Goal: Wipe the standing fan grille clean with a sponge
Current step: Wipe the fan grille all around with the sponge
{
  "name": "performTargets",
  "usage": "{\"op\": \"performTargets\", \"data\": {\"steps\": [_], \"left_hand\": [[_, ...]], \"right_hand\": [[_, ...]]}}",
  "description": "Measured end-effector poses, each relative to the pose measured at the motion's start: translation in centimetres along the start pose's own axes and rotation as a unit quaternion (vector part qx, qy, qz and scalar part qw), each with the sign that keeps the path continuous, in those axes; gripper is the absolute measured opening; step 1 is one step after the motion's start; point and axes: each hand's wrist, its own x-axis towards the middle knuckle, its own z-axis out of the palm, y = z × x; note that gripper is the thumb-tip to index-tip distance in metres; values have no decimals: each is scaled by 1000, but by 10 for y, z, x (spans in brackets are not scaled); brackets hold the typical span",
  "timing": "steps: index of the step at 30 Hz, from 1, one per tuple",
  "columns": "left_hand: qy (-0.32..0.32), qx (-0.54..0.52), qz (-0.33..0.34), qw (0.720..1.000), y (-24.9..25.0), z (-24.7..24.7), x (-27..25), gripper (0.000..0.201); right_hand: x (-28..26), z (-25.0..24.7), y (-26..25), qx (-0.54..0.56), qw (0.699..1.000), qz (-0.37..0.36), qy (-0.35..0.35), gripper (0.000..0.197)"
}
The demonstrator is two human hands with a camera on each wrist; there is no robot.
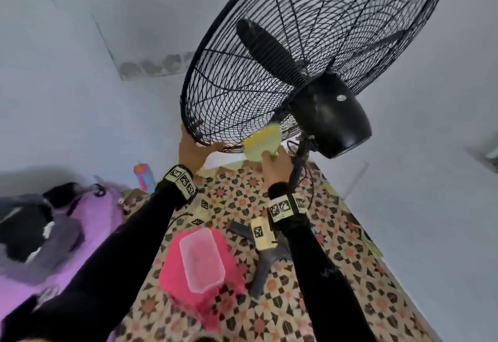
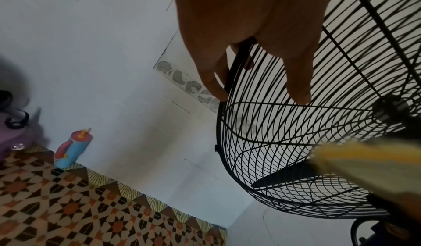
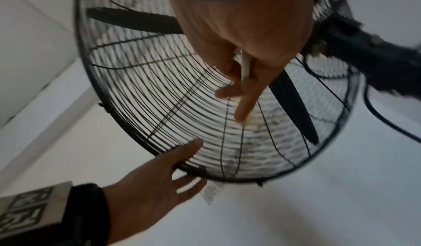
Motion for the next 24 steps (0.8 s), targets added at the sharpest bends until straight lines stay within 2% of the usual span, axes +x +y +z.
{"op": "performTargets", "data": {"steps": [2, 4, 5, 7, 8, 9, 11, 13, 14, 16, 19, 20, 24], "left_hand": [[3, 7, -10, 1000, -3, -1, 1, 101], [9, 18, -14, 1000, -4, -1, 3, 93], [12, 23, -16, 1000, -4, -1, 3, 92], [11, 22, -24, 999, -5, -4, 4, 94], [11, 24, -26, 999, -5, -5, 4, 95], [7, 24, -27, 999, -6, -5, 4, 95], [5, 25, -29, 999, -7, -6, 4, 96], [6, 36, -21, 999, -7, -5, 3, 95], [8, 41, -17, 999, -7, -5, 2, 94], [10, 50, -14, 999, -8, -6, 4, 95], [5, 61, -15, 998, -9, -9, 7, 101], [1, 66, -13, 998, -9, -11, 7, 102], [-26, 105, 17, 994, -7, -16, 12, 100]], "right_hand": [[0, -1, -4, 45, 995, -54, 71, 21], [2, 11, 0, 39, 994, -61, 83, 27], [-2, 21, 3, 15, 997, -47, 60, 29], [-10, 47, 19, -55, 997, -1, -56, 25], [-17, 55, 26, -78, 993, 7, -87, 23], [-18, 62, 36, -72, 994, 6, -83, 23], [-26, 61, 30, -9, 1000, 4, -7, 18], [-24, 59, 28, 48, 995, -2, 83, 9], [-24, 60, 27, 60, 992, -4, 107, 8], [-28, 69, 27, 25, 994, -16, 103, 18], [-35, 82, 44, -47, 998, -35, -10, 21], [-37, 82, 47, -38, 999, -25, -19, 22], [-33, 82, 62, -5, 996, -1, 85, 39]]}}
